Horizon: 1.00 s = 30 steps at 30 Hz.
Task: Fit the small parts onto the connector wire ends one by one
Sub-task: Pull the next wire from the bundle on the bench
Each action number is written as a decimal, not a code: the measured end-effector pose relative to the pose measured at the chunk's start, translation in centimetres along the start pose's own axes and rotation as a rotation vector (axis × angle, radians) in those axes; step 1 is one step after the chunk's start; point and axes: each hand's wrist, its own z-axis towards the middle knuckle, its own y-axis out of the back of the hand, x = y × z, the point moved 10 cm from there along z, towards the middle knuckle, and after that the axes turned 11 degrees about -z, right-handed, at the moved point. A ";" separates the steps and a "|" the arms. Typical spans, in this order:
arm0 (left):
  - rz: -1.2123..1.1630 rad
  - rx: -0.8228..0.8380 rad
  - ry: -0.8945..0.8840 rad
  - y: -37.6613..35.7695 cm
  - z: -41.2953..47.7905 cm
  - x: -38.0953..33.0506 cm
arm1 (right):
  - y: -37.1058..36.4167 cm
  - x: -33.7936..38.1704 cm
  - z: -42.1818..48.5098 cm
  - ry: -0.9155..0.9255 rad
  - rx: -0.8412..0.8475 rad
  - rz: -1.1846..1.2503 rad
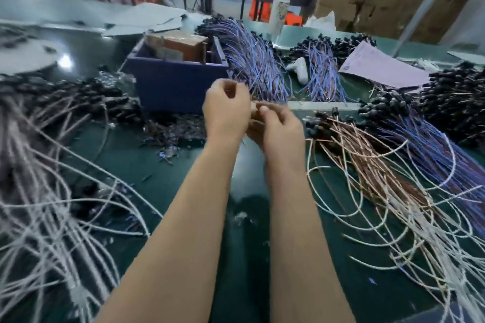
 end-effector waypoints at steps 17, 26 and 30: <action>-0.324 -0.821 -0.065 27.8 2.1 -2.3 | -30.2 -5.6 -8.7 0.340 0.779 -1.106; 0.084 -0.392 0.197 21.7 4.4 0.5 | -18.6 -0.4 -2.4 0.043 0.529 -0.169; 0.029 0.054 0.342 12.7 3.8 3.1 | -14.2 -1.6 -1.7 0.090 0.565 -0.422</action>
